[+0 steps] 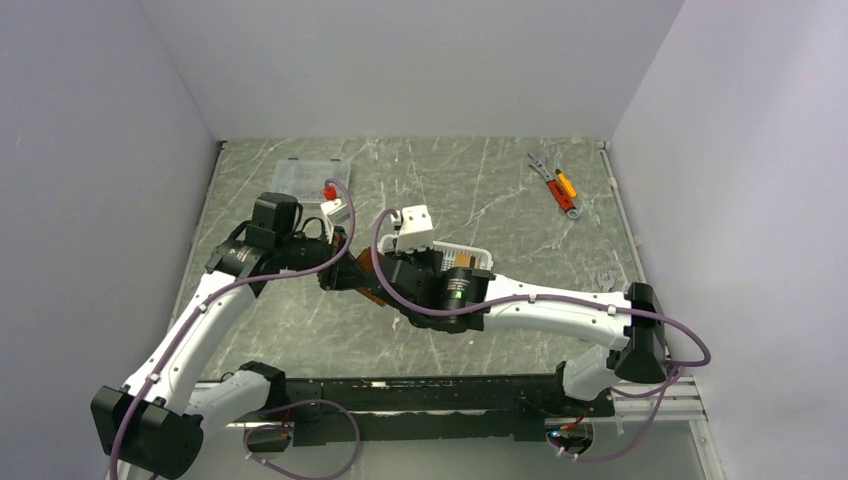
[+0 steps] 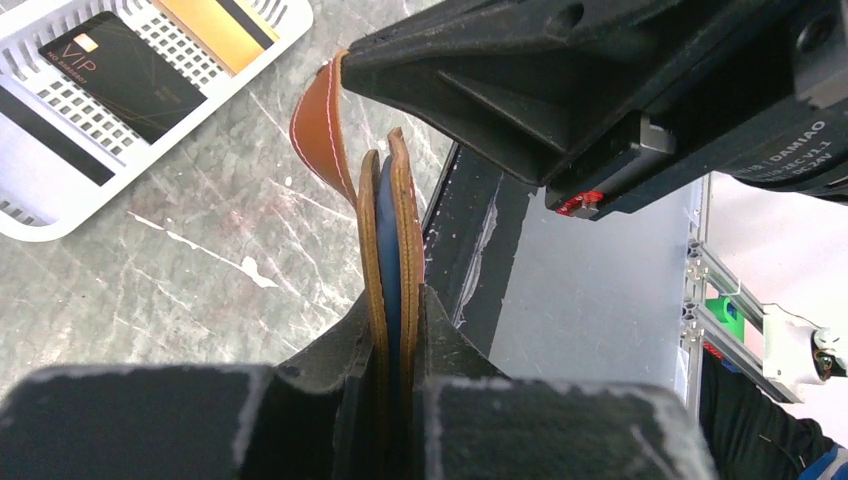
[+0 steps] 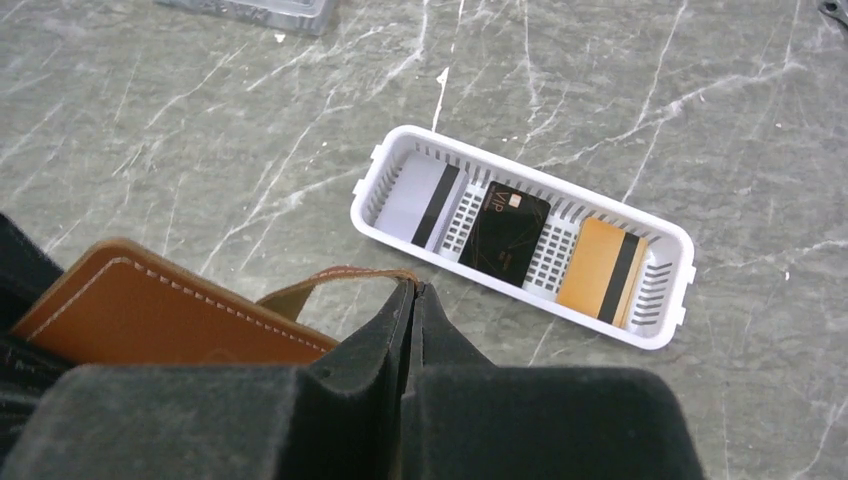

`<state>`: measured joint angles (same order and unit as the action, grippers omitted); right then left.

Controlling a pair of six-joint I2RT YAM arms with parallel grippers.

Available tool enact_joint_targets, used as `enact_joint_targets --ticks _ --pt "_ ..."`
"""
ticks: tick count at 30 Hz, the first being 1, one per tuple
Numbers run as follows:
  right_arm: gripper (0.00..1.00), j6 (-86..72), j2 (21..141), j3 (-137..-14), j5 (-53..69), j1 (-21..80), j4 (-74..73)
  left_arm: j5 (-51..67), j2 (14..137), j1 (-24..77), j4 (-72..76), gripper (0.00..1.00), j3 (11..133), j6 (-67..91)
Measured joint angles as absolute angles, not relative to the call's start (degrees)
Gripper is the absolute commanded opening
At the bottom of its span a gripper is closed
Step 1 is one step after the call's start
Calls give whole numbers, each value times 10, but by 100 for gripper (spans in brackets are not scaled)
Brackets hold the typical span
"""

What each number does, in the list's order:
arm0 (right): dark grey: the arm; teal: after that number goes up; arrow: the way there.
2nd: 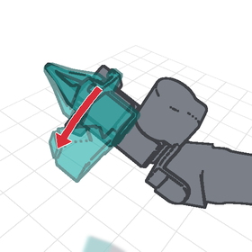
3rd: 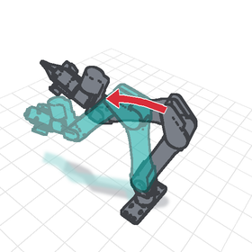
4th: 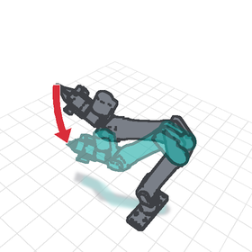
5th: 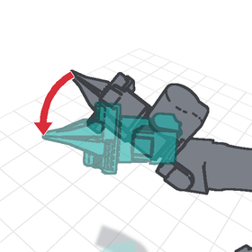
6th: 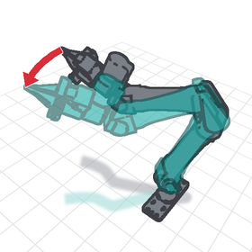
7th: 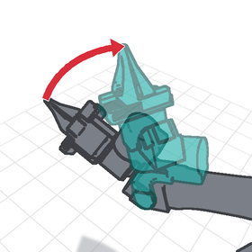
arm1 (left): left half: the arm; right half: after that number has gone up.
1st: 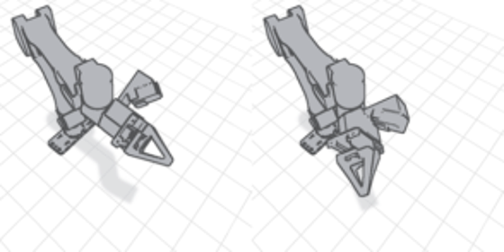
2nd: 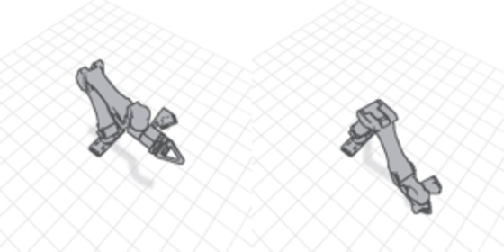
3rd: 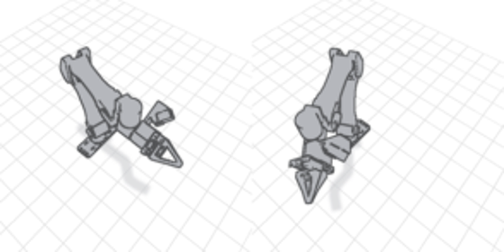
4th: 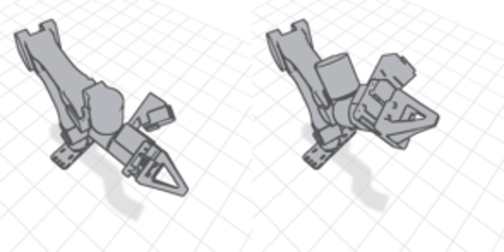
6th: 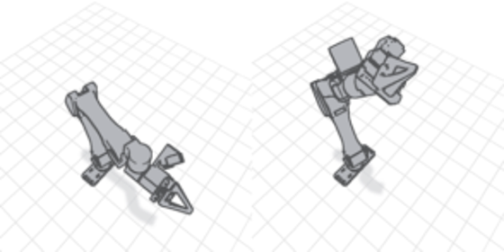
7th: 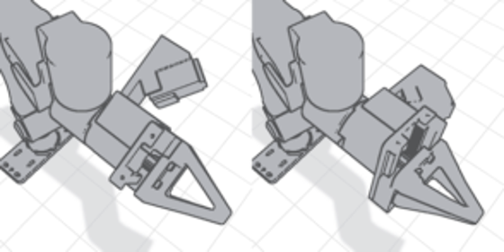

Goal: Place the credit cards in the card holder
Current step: Place the card holder at the corner of the board.

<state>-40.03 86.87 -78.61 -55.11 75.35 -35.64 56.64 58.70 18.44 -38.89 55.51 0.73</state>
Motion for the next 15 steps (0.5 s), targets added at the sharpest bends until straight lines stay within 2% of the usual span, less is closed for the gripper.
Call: enact_joint_targets --ticks 2,4,6,9,15 --pt "3 -390 862 -780 -548 755 -355 571 587 184 -389 1 555 7" --pt "34 -370 847 -768 -533 758 -348 575 587 185 -389 4 554 7" --pt "46 -349 825 -751 -509 757 -341 579 588 185 -389 5 551 7" --pt "53 -324 777 -724 -471 755 -337 581 599 194 -391 5 547 -4" --pt "54 -323 609 -651 -434 753 -336 550 685 296 -412 2 548 -67"
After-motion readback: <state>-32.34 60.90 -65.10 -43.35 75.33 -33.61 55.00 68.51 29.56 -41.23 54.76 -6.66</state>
